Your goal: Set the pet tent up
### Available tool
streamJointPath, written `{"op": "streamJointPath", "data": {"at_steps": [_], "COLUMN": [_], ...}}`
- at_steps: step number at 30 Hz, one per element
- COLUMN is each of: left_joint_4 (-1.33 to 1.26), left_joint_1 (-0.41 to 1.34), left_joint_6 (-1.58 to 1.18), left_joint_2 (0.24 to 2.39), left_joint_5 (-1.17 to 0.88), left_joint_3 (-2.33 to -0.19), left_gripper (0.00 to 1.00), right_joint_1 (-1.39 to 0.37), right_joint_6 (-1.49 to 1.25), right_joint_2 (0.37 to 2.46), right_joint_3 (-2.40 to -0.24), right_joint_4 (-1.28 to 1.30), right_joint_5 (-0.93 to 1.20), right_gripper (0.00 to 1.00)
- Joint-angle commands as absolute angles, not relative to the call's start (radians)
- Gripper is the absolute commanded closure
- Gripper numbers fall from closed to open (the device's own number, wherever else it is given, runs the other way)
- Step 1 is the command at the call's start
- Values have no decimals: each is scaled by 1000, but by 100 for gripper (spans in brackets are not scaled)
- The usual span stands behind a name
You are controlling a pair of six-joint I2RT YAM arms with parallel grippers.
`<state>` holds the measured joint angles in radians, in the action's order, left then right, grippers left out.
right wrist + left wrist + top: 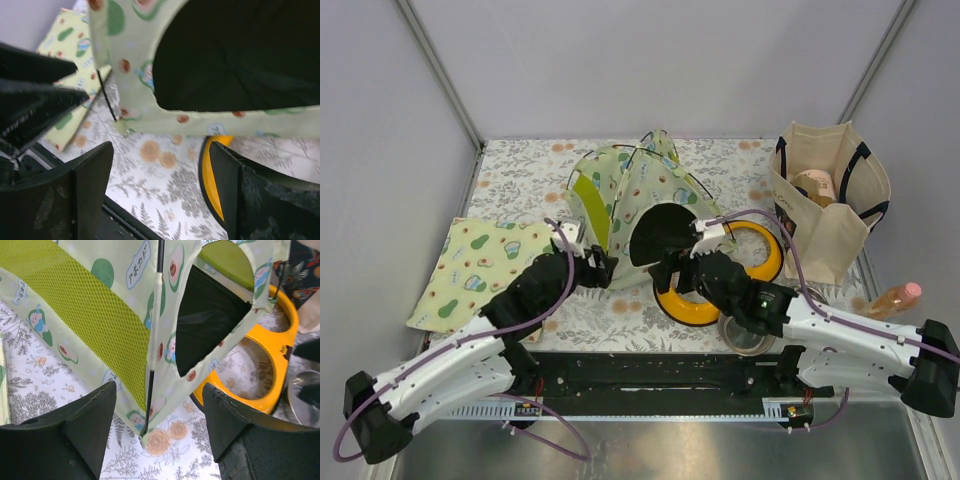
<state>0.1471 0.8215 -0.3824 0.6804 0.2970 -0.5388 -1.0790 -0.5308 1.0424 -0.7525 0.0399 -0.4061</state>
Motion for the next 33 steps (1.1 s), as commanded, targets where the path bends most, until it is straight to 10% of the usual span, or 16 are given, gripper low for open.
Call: {"op": "streamJointPath", "data": {"at_steps": [1,6,11,22,27,33], "left_joint_4": [-58,-90,-95,-157,-101,95], "left_joint_1": [821,756,623,430,426,426], "left_joint_6": [-275,-245,-243,-118,-136,-189], "left_joint_2": [822,1018,1098,1109,1040,833], "left_joint_5": [376,312,236,182,259,438], "left_joint_3": [-613,-727,-790,-770,-767,-816], "left_gripper": [28,47,100,100,42,23], "right_joint_1": [-1074,-1069,-1062,-1040,-1042,-1069], "right_joint_6": [-566,-560,-545,-515,-575,-653], "right_joint_2": [945,885,851,932,1003,1126], "right_joint_3": [-697,-669,-663,-670,-673,-669], "right_joint_4": [144,176,192,127,81,-60], "right_joint_5": [-480,-498,-503,-414,-313,-164], "right_gripper": [14,14,14,14,13,12]}}
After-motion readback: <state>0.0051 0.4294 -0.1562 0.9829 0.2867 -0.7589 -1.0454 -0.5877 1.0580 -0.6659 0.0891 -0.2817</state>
